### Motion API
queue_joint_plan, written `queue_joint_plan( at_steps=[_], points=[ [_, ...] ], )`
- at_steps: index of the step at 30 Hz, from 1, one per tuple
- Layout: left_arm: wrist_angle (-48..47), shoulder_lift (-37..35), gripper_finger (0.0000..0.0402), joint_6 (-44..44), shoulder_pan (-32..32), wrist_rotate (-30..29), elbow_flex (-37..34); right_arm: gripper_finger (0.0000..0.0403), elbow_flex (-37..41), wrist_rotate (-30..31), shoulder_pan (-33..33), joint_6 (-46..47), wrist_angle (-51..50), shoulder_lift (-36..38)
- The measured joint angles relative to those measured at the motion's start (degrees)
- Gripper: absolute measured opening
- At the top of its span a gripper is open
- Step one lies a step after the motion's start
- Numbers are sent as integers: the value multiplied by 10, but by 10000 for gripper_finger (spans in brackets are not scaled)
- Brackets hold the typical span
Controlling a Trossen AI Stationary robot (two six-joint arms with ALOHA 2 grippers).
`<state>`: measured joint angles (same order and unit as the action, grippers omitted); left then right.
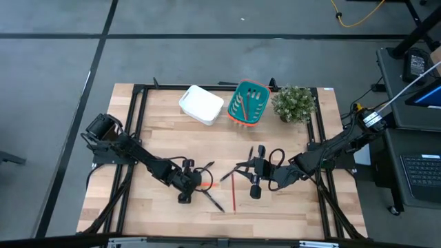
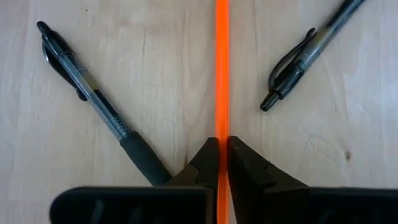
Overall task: Sort pens & pencils
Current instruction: Put the orange pencil into the green basket
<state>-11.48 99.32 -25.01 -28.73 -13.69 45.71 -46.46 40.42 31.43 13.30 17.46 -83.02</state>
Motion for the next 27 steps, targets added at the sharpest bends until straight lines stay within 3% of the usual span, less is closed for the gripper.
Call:
queue_joint_plan(
  at_steps=[19,27],
  points=[
    [-82,-8,14,81,0,-49,77,104,0,0,0,1,-1,0],
    [-203,-10,14,100,0,-91,157,104,0,-1,0,13,-1,-14]
  ],
)
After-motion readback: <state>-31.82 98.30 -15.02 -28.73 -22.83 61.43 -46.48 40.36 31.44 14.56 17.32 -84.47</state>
